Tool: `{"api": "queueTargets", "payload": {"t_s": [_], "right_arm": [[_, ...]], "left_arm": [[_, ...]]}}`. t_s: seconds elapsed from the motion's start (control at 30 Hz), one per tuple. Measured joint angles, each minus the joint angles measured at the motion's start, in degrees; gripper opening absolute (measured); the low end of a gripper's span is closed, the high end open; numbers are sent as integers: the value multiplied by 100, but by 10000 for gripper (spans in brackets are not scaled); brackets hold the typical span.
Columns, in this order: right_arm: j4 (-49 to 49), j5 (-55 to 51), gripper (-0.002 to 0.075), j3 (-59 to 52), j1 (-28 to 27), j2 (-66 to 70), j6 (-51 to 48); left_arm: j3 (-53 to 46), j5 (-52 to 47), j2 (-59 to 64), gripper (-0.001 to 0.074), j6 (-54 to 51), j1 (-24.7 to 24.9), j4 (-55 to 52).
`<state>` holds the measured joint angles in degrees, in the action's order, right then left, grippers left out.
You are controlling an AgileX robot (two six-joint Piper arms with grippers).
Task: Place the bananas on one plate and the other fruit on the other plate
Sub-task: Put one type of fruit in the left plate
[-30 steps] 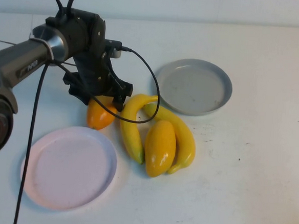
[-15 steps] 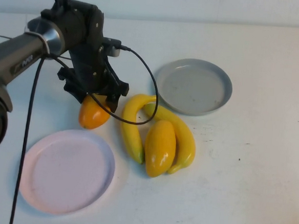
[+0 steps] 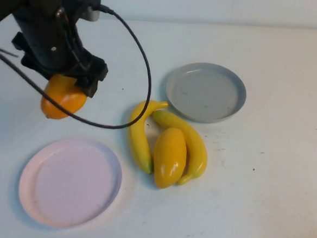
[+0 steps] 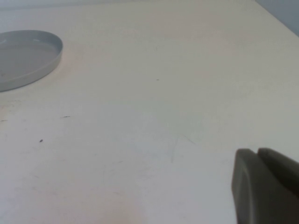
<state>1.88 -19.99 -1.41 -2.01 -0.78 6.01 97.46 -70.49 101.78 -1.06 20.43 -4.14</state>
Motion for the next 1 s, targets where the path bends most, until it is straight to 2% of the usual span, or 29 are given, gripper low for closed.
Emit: {"api": "queueTargets", "payload": {"t_s": [0.2,0.47,0.63,1.0], "right_arm": [[0,0,-16,0,0,0,0],[0,0,-16,0,0,0,0],[0,0,-16,0,0,0,0],[0,0,-16,0,0,0,0]], "left_arm": [[-953,-58,-758,578,20,0,-413],[-1902,-11,-682,578,198,0,-421],[-2587,663,-533,578,220,0,-411],[-2836,1350,-56,578,233,0,-403]]}}
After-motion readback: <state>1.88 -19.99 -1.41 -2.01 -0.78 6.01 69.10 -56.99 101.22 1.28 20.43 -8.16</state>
